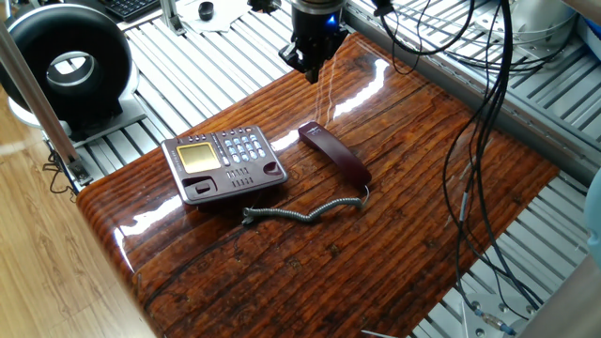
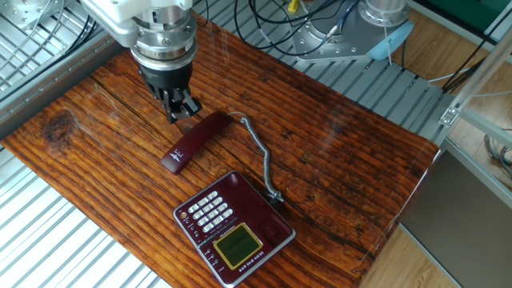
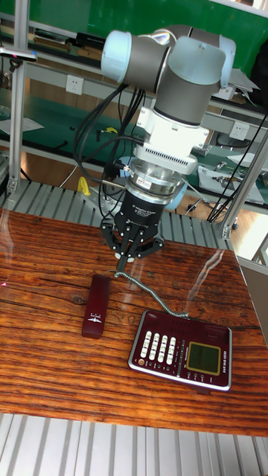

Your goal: Place the handset of the telephone on the corresponding phone cradle

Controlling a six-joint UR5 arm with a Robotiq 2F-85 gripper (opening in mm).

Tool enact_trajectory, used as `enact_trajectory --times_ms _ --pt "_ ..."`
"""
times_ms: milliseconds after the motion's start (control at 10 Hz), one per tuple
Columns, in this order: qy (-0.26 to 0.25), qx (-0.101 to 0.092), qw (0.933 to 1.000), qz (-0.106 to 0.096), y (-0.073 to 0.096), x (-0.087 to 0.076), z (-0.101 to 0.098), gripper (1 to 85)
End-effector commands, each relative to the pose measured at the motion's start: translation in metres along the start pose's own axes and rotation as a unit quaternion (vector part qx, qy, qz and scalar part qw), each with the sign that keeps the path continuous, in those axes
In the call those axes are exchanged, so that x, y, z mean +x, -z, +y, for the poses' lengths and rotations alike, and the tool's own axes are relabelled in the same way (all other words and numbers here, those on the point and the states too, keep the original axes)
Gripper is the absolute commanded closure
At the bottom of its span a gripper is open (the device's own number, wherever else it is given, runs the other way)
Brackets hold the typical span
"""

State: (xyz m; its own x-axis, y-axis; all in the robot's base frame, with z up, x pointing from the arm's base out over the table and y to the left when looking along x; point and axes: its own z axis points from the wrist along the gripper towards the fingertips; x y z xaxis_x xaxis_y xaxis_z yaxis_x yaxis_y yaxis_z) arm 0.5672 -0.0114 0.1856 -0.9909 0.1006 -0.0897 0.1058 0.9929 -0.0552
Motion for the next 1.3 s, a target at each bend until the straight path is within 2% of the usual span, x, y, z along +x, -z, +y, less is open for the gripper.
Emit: enact_trajectory --times_ms 0,600,1100,1200 --pt "-0.005 -0.013 0.9999 -0.001 0.0 -0.001 0.007 84.0" --pt "-0.009 -0.015 0.9998 -0.001 0.0 -0.001 0.009 84.0" --pt "-0.006 -0.046 0.9988 0.012 -0.009 0.004 0.027 84.0" --pt "-0.005 -0.045 0.9988 0.017 -0.012 0.006 0.027 84.0"
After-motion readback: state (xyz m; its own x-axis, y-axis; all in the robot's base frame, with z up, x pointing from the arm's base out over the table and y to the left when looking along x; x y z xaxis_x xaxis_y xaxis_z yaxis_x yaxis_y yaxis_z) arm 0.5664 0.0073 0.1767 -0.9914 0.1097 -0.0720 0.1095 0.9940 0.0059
